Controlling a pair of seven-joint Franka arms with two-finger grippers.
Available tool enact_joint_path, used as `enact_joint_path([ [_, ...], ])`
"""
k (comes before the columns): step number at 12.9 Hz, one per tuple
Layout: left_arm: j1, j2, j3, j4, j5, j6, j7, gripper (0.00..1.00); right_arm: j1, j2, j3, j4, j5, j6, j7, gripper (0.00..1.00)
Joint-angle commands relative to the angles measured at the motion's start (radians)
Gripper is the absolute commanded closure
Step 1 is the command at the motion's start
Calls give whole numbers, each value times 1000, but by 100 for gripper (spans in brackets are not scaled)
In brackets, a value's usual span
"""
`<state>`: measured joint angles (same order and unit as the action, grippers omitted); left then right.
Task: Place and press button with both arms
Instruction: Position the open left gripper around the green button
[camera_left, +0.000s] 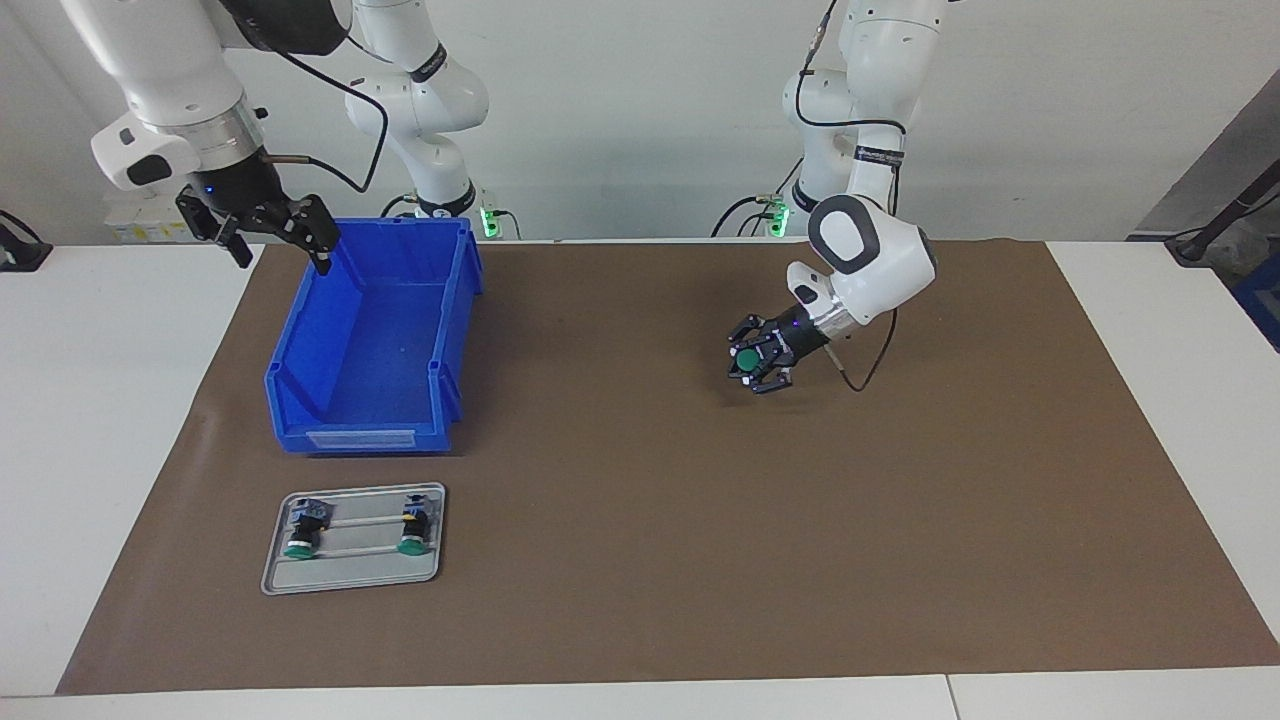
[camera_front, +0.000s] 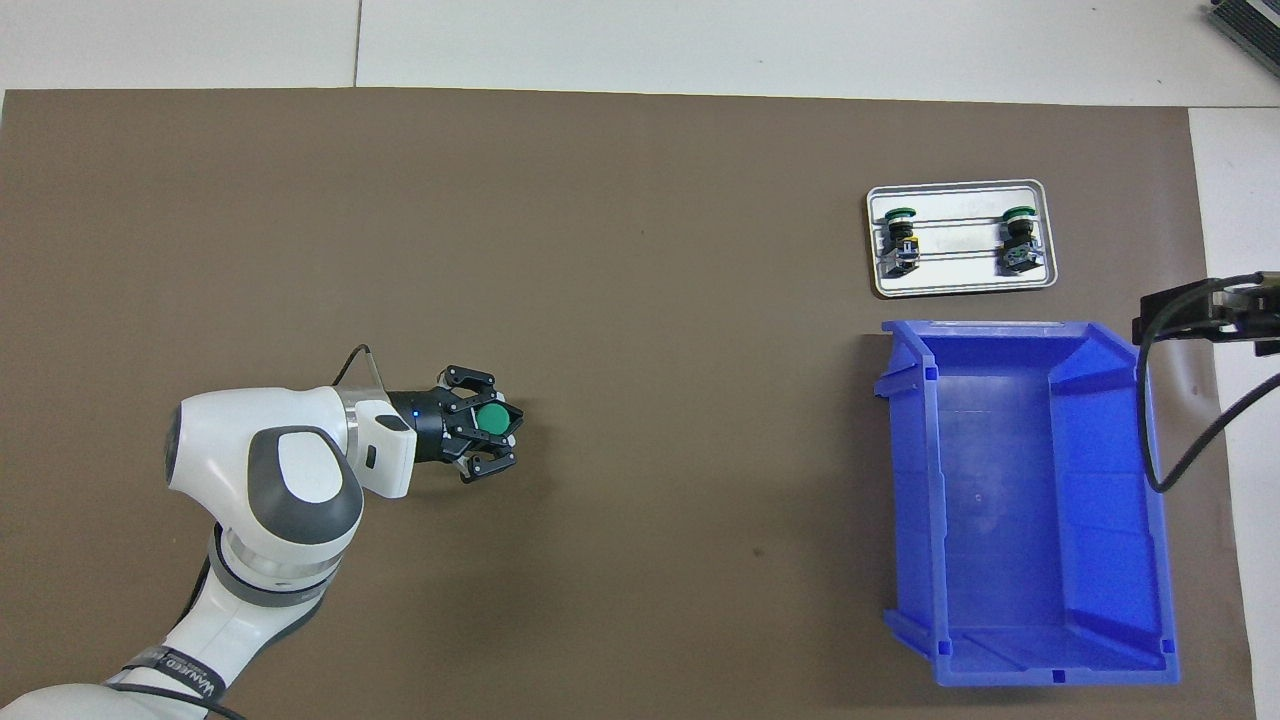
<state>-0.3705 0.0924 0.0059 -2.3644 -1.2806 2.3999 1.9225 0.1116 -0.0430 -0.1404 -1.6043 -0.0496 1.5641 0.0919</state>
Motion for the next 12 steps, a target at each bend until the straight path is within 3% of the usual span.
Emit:
enact_joint_path([
  [1, 9, -16, -4, -21, -29, -13, 44, 60, -7, -24, 7, -25, 19, -7, 12, 0],
  [2, 9, -17, -4, -21, -29, -10, 39, 51, -7, -24, 7, -23, 19, -7, 12, 0],
  [7, 7, -37, -7, -21, -31, -4, 23, 47, -7, -24, 7, -25, 19, -7, 12, 0],
  [12, -25, -115, -17, 40, -29, -4, -244, 47, -7, -24, 7, -25, 19, -7, 14, 0],
])
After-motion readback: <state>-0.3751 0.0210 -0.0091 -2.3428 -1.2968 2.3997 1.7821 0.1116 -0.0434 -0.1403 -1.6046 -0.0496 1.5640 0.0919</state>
